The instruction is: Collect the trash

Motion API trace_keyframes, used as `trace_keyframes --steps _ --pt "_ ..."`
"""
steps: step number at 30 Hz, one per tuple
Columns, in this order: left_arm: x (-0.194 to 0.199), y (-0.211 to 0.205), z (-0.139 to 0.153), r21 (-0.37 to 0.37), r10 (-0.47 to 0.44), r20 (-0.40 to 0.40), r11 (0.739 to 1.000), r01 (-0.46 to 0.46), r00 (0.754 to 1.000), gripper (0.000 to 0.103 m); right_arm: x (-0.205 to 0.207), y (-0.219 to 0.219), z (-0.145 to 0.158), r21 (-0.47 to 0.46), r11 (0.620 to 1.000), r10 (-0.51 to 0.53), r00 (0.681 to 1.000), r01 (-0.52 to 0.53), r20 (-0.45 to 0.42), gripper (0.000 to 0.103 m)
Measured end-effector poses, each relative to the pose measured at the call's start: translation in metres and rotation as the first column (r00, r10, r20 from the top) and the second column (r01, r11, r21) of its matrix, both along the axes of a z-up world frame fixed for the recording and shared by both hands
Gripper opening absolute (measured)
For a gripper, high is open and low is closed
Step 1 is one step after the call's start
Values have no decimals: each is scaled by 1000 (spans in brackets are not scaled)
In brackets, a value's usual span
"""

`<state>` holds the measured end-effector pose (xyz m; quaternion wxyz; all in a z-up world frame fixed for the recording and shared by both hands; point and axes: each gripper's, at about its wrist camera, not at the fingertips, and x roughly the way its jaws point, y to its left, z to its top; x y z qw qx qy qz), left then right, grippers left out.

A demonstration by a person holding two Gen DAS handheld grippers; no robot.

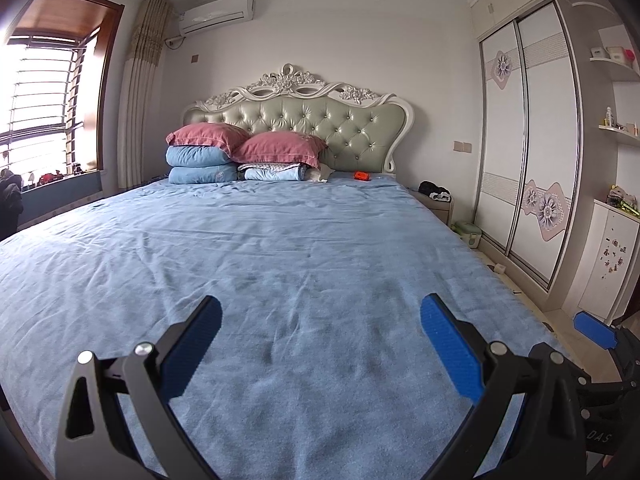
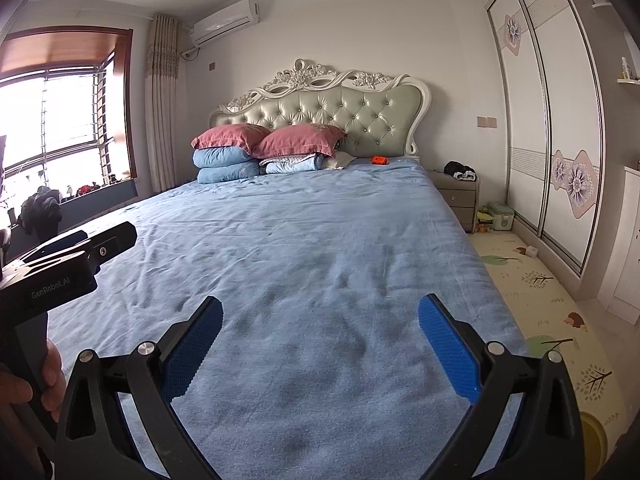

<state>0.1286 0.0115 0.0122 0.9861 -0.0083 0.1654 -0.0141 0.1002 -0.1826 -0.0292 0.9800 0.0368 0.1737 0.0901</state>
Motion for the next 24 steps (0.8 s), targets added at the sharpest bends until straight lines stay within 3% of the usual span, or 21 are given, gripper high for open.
trace_keyframes --steps 24 --pt "-3 -5 7 2 6 16 1000 -6 1000 99 3 -4 -6 24 1000 0 1000 0 -27 95"
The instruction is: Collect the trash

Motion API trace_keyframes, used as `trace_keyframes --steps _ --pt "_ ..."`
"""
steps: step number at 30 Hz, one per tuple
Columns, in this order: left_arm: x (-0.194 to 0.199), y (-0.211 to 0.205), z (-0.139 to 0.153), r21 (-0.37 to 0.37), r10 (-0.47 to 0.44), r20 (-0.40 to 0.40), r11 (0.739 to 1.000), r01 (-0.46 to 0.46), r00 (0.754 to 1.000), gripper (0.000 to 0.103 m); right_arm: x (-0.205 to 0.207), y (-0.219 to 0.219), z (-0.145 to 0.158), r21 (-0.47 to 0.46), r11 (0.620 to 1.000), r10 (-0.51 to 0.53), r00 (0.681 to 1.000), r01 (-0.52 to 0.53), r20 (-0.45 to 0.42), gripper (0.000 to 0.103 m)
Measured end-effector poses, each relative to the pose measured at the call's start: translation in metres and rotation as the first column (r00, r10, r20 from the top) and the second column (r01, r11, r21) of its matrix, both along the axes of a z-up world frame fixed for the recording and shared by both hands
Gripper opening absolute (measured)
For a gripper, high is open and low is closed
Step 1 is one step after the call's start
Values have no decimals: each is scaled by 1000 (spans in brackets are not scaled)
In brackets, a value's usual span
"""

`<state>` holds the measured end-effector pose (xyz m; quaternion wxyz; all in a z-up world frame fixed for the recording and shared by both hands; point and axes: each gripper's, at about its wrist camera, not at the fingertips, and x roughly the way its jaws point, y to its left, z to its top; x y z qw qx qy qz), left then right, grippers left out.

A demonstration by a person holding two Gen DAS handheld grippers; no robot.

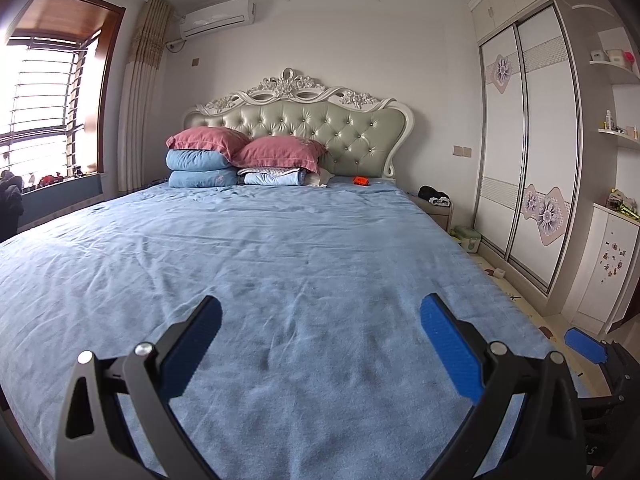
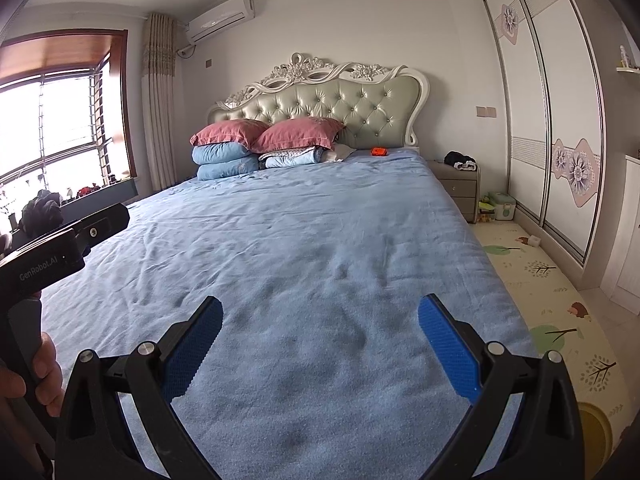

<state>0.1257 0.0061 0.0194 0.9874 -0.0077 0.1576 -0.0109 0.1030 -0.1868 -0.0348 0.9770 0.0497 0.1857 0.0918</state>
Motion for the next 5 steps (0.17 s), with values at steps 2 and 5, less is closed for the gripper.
trace_keyframes --steps 2,5 --pt "0 -1 0 -2 0 -1 1000 0 1000 99 0 0 1 2 1000 -1 1000 1 4 95" --pt "2 0 0 -18 -18 -14 1000 18 1000 99 0 0 2 1 1000 -2 1000 2 5 95"
